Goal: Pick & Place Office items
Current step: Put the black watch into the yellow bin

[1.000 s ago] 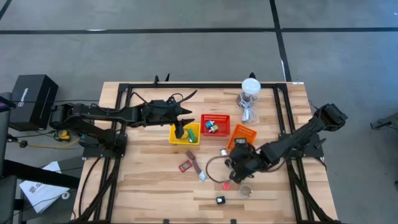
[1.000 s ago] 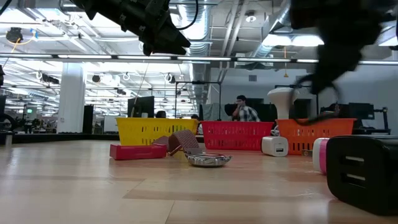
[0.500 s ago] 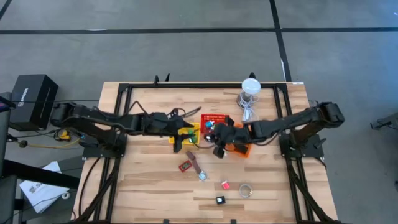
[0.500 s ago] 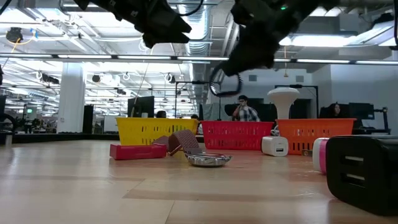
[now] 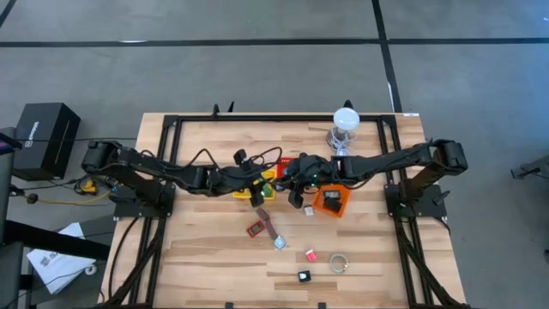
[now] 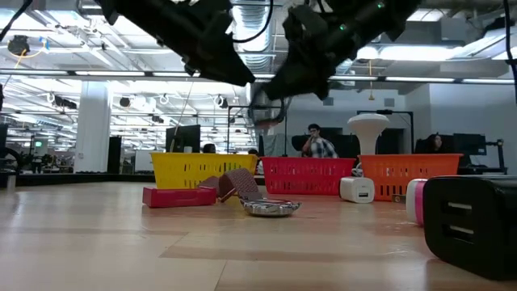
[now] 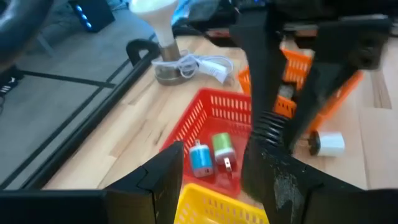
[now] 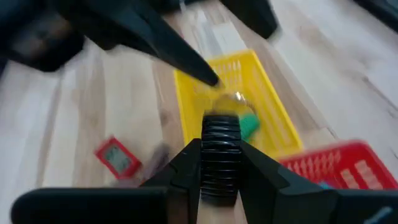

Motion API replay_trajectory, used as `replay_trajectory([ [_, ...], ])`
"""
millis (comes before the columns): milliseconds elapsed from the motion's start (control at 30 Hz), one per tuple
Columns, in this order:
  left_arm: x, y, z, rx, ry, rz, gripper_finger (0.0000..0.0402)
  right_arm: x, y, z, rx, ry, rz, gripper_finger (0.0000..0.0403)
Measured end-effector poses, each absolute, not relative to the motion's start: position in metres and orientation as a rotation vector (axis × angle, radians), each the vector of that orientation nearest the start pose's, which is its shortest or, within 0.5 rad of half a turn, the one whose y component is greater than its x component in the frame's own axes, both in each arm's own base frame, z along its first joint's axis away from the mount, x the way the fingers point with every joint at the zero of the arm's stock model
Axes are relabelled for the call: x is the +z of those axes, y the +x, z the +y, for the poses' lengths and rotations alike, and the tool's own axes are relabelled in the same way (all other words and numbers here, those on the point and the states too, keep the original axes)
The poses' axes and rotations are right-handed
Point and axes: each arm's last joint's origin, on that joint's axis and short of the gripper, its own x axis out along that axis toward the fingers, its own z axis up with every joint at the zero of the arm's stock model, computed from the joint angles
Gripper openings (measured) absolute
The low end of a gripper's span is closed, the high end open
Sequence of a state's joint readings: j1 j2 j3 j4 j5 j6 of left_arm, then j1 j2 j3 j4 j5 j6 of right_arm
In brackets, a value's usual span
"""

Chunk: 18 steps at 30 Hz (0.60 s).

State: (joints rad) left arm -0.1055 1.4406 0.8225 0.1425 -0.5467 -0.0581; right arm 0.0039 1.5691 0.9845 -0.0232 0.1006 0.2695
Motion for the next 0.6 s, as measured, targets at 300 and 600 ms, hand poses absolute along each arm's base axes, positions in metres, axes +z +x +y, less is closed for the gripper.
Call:
replay_trajectory([
  [300,0.230,0.302,-0.017,0.441,0.096,0.438,0.0176,0.218,0.343,-0.013,-0.206,0.240,0.585,0.0078],
  [600,0.230,0.303,-0.017,0.441,0.095,0.437,0.0176,0.223,0.346,-0.025,-0.222,0.248,0.530,0.0078],
])
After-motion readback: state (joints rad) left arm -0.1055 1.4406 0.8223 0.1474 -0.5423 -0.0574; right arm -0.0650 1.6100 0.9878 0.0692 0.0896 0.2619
